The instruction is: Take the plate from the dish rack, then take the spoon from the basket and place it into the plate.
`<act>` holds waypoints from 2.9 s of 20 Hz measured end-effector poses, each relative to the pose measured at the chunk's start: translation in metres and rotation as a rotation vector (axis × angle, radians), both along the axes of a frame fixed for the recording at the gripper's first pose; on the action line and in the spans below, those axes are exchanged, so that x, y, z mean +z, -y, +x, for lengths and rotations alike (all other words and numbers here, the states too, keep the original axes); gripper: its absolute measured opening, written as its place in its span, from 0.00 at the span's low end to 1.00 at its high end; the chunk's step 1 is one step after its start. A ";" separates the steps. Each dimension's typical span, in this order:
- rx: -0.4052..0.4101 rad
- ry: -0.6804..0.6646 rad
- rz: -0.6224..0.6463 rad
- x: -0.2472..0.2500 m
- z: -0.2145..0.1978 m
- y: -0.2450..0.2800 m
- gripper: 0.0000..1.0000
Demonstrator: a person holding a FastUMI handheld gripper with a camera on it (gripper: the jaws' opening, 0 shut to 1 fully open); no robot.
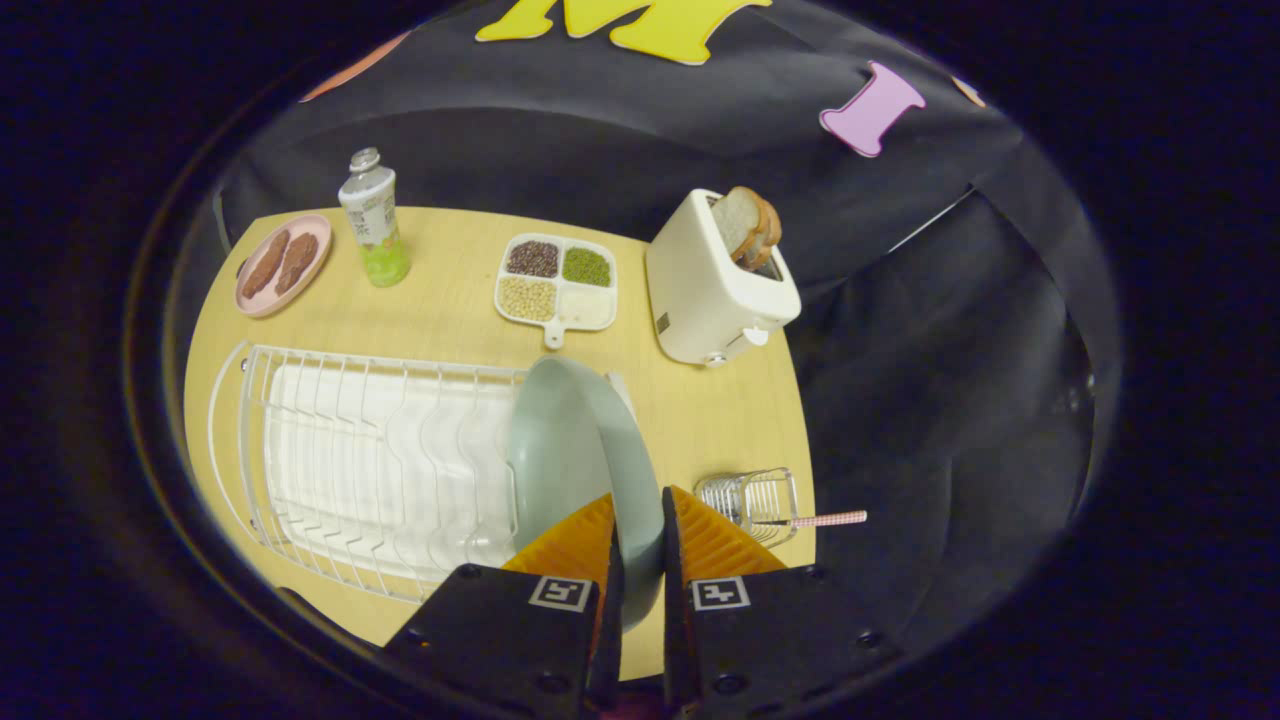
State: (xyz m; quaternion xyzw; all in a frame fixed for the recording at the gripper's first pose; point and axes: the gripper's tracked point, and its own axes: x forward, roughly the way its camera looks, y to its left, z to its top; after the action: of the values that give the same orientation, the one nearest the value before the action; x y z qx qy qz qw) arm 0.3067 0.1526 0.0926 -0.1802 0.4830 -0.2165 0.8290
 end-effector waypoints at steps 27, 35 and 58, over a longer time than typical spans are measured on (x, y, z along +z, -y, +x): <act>0.364 0.333 0.586 -0.142 -0.202 -0.015 0.22; 0.256 0.361 0.675 -0.205 -0.187 0.031 0.22; 0.419 0.923 0.390 -0.122 -0.144 0.192 1.00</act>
State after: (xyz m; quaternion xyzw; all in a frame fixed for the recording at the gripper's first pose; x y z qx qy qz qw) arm 0.1631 -0.0398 -0.0297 -0.0016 0.0537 -0.0093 0.9985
